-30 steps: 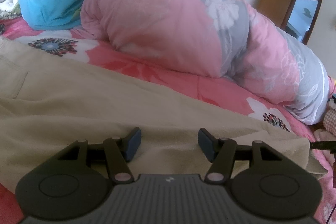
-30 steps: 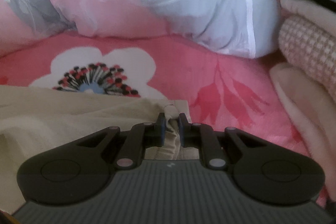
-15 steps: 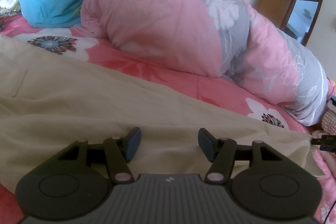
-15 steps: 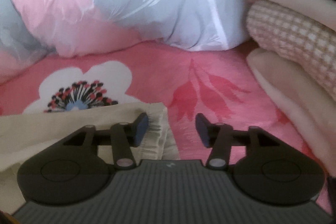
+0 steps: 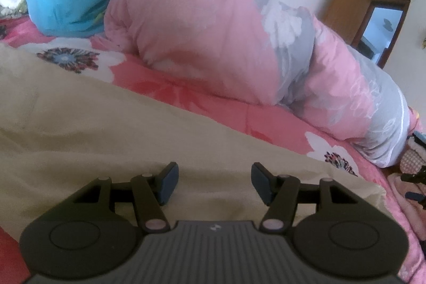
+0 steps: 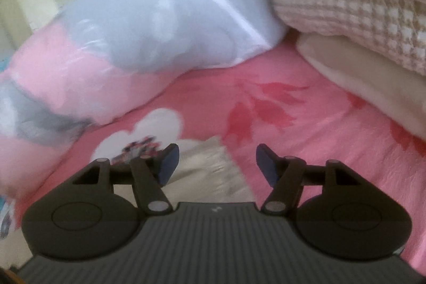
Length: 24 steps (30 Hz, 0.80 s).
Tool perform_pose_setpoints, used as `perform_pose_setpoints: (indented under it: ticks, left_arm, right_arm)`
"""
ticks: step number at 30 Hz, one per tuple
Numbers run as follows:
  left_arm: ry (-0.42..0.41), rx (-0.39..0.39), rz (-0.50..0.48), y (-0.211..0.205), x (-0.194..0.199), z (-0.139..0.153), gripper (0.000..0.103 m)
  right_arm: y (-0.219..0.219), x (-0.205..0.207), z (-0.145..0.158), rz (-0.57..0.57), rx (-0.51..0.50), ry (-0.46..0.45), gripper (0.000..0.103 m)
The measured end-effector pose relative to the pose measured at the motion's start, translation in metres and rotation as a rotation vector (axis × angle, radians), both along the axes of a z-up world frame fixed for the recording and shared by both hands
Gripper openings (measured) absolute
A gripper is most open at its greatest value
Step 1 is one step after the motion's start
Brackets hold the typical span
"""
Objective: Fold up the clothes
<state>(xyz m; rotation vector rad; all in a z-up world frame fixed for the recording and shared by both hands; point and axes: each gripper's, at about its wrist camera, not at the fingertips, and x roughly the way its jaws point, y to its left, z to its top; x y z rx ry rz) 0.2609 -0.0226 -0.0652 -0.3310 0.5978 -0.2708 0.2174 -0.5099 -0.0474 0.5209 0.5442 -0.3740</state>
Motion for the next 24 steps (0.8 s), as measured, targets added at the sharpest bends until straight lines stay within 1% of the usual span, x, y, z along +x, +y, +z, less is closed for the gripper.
perform_pose_setpoints:
  ticks: [4,7,10,11,14,16,18,21,24]
  left_arm:
    - [-0.01,0.003,-0.003,0.01,-0.005,0.011,0.062]
    - [-0.008,0.017,0.017,0.024,-0.005,0.016,0.062]
    - [0.012,0.03,0.044,0.041,-0.002,0.017,0.062]
    - [0.018,0.037,0.048,0.047,-0.001,0.017,0.062]
    - [0.033,0.078,0.049,0.058,0.0,0.016,0.062]
    - [0.037,0.115,0.048,0.063,0.0,0.015,0.062]
    - [0.041,0.147,0.045,0.067,-0.001,0.014,0.062]
    - [0.052,0.167,0.052,0.074,-0.002,0.011,0.063]
    - [0.071,0.168,0.064,0.077,0.003,0.007,0.063]
  right_arm:
    - [0.055,-0.014,0.018,0.187,-0.051,-0.045,0.064]
    - [0.106,-0.028,0.025,0.349,-0.071,-0.058,0.064]
    - [0.158,-0.038,0.02,0.517,-0.056,-0.054,0.061]
    - [0.176,-0.04,0.015,0.572,-0.051,-0.047,0.058]
    - [0.215,-0.034,-0.001,0.68,-0.016,-0.021,0.053]
    - [0.231,-0.023,-0.014,0.709,0.011,0.007,0.048]
    - [0.242,-0.007,-0.025,0.709,0.031,0.039,0.045]
    - [0.25,0.017,-0.038,0.679,0.058,0.073,0.044]
    - [0.246,0.033,-0.046,0.621,0.147,0.098,0.044]
